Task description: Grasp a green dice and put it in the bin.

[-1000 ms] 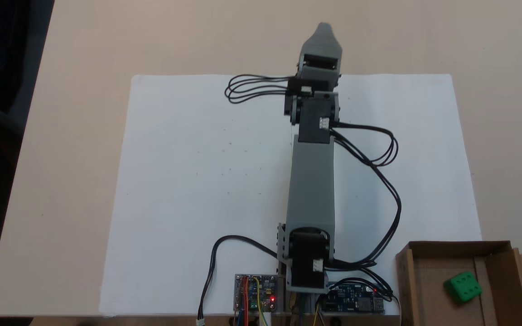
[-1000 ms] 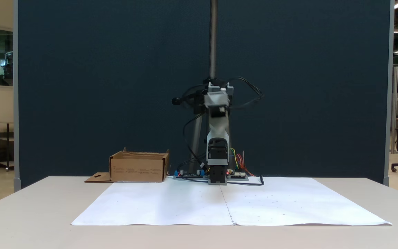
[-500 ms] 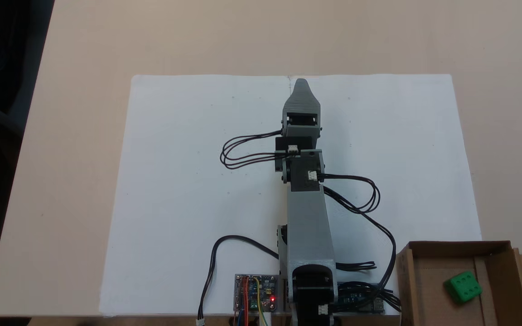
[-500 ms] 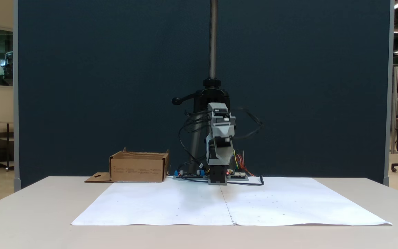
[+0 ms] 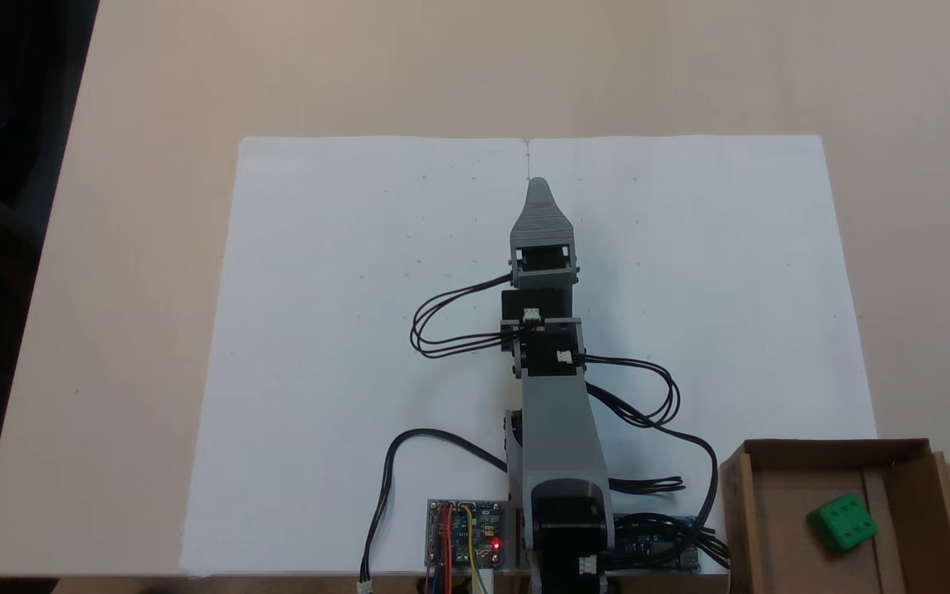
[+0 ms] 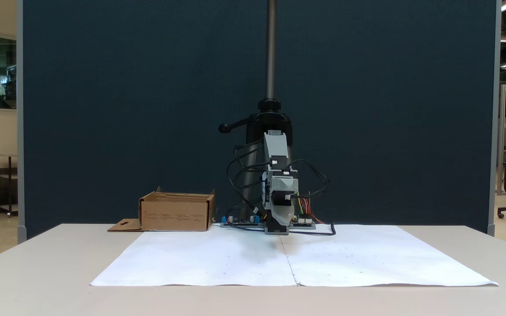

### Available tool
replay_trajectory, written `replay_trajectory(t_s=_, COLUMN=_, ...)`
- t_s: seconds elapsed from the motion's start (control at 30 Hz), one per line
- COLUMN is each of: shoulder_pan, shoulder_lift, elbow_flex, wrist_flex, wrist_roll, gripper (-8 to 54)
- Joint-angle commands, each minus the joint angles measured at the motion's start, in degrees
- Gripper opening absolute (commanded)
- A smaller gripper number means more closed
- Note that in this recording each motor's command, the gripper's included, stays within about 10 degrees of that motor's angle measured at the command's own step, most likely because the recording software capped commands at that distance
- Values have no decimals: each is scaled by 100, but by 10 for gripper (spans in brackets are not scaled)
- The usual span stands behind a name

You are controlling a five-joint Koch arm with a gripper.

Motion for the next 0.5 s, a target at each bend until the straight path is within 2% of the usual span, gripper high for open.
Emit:
replay_trajectory(t_s=0.0, shoulder_pan=-123, shoulder_lift=677, elbow_flex=70, wrist_flex=-956, wrist_roll=-299, gripper=432)
replay_trajectory(t_s=0.47, shoulder_pan=-694, shoulder_lift=668, elbow_flex=844, wrist_flex=-3487, wrist_roll=-677, gripper=434)
